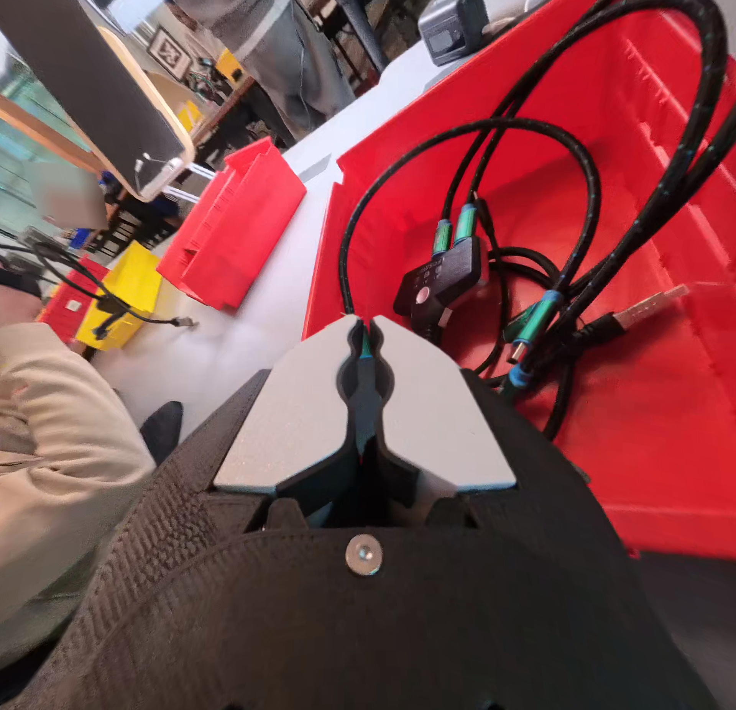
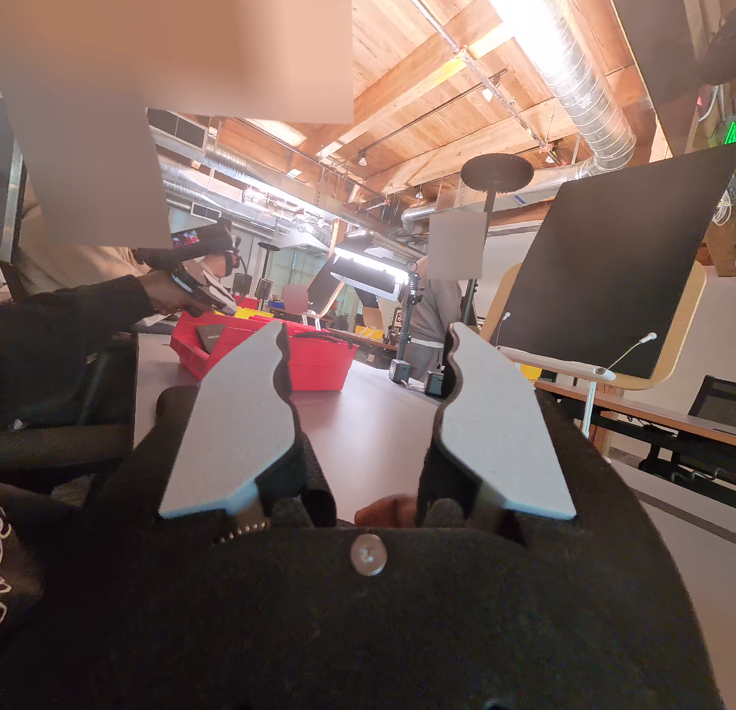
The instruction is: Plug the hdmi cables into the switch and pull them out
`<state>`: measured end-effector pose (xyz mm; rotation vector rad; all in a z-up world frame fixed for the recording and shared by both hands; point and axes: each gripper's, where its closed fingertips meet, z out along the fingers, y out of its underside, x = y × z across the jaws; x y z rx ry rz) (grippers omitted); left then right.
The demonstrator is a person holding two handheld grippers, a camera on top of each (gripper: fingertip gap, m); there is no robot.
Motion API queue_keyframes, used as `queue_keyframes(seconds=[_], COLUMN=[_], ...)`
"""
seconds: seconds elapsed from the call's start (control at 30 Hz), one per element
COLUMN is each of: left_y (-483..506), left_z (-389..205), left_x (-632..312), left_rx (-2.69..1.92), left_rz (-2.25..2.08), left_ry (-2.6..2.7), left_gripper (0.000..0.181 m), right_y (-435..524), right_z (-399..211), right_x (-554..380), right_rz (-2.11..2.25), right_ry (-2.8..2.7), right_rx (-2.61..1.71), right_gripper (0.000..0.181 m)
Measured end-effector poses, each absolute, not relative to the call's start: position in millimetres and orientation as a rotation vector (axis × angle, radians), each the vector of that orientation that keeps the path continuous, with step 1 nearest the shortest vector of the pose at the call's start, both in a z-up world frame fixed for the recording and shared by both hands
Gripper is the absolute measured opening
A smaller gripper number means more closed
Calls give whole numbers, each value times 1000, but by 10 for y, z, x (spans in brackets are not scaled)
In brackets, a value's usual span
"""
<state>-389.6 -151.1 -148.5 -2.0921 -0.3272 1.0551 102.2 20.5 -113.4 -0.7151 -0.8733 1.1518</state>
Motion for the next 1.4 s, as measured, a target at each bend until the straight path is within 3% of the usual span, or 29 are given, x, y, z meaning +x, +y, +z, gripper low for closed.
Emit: queue_keyframes(seconds=[0.23, 0.47, 0.87, 1.4], left_y=[-1752, -1862, -1857, -1357], left_z=[-1728, -2037, -2122, -408], left_x=[-3821, -3931, -4188, -3547], left_rx=[-2238, -2381, -2486, -1579], left_rz=[825, 1117, 1383, 1931], left_ry=[-444, -487, -486, 205], left_gripper=[40, 77, 68, 60], right_y=[208, 201, 223, 245], right_z=[-1131, -1133, -1119, -1110], right_x=[1028, 1027, 1050, 1059], right_rz=[1151, 1142, 1157, 1156], right_ry=[-868, -869, -848, -834], right_rx=[-713, -709, -711, -716], right_gripper=[73, 72, 70, 68])
